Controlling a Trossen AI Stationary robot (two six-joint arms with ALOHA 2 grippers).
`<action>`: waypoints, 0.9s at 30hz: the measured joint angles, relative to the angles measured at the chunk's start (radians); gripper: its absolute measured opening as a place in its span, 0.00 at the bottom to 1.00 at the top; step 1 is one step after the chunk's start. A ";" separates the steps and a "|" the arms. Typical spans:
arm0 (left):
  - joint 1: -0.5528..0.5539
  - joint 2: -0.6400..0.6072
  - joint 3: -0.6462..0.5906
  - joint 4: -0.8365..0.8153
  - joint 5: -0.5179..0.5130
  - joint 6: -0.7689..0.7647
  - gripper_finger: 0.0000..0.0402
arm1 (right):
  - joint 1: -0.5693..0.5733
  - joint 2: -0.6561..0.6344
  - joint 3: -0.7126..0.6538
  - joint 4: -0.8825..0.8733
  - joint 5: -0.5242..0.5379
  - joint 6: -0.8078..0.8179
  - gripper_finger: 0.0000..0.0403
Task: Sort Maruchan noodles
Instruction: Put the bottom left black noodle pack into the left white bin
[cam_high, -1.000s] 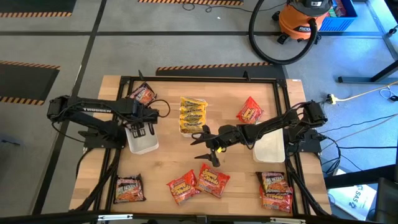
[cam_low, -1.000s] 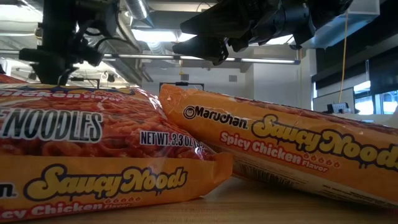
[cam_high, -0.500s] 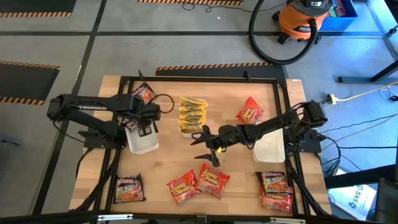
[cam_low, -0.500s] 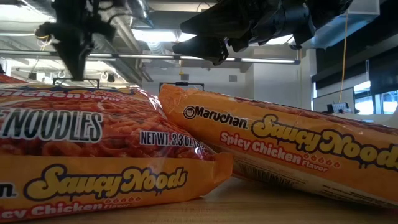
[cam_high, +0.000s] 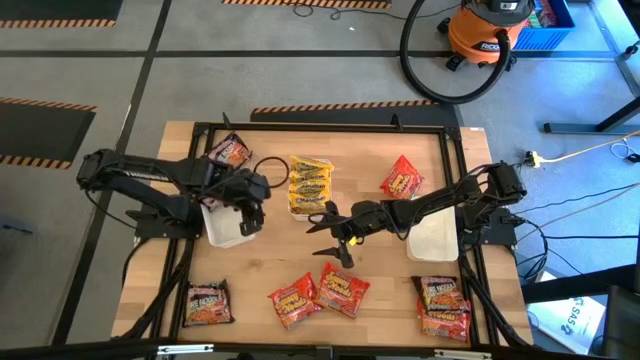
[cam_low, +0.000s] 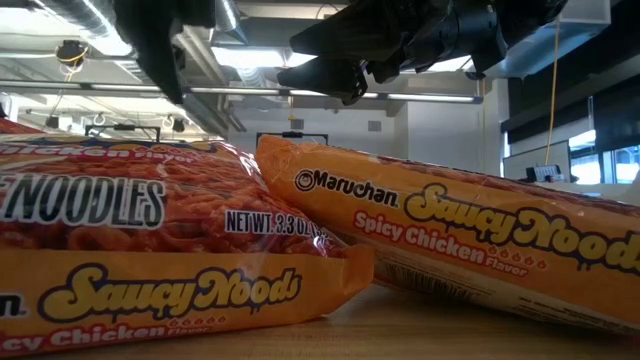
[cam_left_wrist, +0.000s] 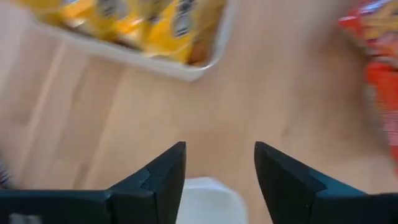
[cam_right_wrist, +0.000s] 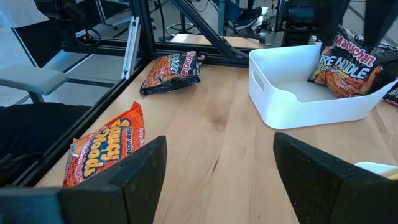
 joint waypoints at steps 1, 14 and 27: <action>-0.006 0.000 -0.004 0.032 0.024 0.011 0.48 | 0.000 0.000 0.000 0.000 0.000 0.000 0.67; -0.110 0.006 -0.176 0.400 0.420 -0.194 0.65 | 0.000 0.000 0.000 -0.001 0.000 0.000 0.67; -0.542 0.002 -0.179 0.190 0.434 -0.747 0.65 | 0.000 0.000 0.000 -0.001 0.000 0.002 0.67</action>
